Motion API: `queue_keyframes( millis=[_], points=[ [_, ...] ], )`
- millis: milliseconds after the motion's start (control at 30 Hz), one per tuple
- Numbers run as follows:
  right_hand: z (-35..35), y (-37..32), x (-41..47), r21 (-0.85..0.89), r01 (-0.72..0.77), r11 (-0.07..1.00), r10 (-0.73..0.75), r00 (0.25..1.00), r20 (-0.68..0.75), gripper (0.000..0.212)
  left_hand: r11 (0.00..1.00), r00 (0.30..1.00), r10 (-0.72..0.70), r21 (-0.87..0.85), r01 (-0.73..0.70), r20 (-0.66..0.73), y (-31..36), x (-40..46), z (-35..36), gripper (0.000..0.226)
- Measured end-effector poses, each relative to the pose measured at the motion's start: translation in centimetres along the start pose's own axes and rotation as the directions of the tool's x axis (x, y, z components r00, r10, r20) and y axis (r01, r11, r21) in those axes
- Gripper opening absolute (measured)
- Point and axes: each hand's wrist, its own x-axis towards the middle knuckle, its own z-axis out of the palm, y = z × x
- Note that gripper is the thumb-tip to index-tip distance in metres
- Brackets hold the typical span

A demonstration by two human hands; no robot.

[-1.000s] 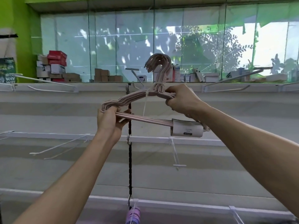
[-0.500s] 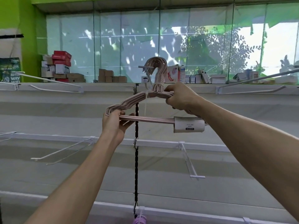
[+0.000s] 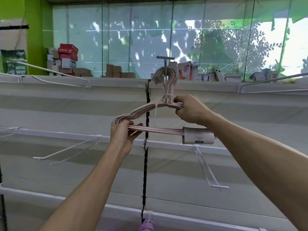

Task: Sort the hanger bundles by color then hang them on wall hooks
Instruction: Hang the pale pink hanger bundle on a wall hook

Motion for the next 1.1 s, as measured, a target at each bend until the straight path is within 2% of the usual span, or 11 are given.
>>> queue_keyframes(
  millis=[100, 167, 233, 333, 433, 533, 600, 700, 833, 933, 1100],
  points=[
    [0.6, 0.7, 0.1, -0.058, 0.046, 0.997, -0.046, 0.999, -0.002, 0.026, 0.992, 1.0, 0.025, 0.121, -0.022, -0.018, -1.0, 0.8, -0.6, 0.022],
    [0.9, 1.1, 0.2, -0.077, 0.066, 0.995, -0.067, 0.998, -0.012, 0.027, 0.914, 0.989, 0.137, 0.392, -0.103, -0.061, -1.2, 1.5, -1.5, 0.027],
    [1.1, 1.4, 0.3, -0.085, 0.082, 0.993, -0.083, 0.996, -0.011, 0.024, 0.729, 0.949, 0.315, 0.646, -0.227, -0.021, -0.7, 1.8, -2.1, 0.05],
    [1.5, 1.5, 0.5, -0.068, 0.095, 0.993, -0.095, 0.995, -0.01, 0.023, 0.348, 0.838, 0.479, 0.819, -0.456, 0.263, 1.3, 1.7, -1.6, 0.068],
    [1.7, 1.6, 0.4, -0.053, 0.09, 0.995, -0.091, 0.996, -0.021, 0.02, -0.056, 0.752, 0.385, 0.827, -0.56, 0.535, 3.0, 1.7, -0.1, 0.07],
    [2.0, 1.7, 0.1, -0.07, 0.102, 0.992, -0.105, 0.993, -0.05, 0.024, -0.264, 0.727, 0.255, 0.769, -0.582, 0.638, 3.9, 1.6, 0.5, 0.065],
    [2.3, 1.9, -0.5, -0.195, 0.129, 0.972, -0.153, 0.982, -0.112, 0.036, -0.305, 0.702, 0.215, 0.73, -0.612, 0.679, 3.9, 1.3, 0.8, 0.059],
    [3.0, 2.4, -1.5, -0.373, 0.195, 0.907, -0.282, 0.94, -0.193, 0.035, -0.336, 0.621, 0.216, 0.654, -0.677, 0.754, 3.5, 0.7, 1.9, 0.052],
    [3.5, 2.8, -1.6, -0.465, 0.21, 0.86, -0.31, 0.939, -0.148, 0.028, -0.375, 0.551, 0.218, 0.591, -0.715, 0.805, 2.8, 0.4, 3.8, 0.047],
    [3.6, 3.1, -0.8, -0.477, 0.204, 0.855, -0.283, 0.954, -0.099, 0.03, -0.389, 0.559, 0.17, 0.577, -0.719, 0.811, 2.8, 0.9, 4.5, 0.048],
    [3.8, 4.0, 1.0, -0.422, 0.202, 0.884, -0.243, 0.969, -0.046, 0.042, -0.388, 0.625, 0.088, 0.605, -0.695, 0.775, 2.6, 2.5, 5.6, 0.047]
  ],
)
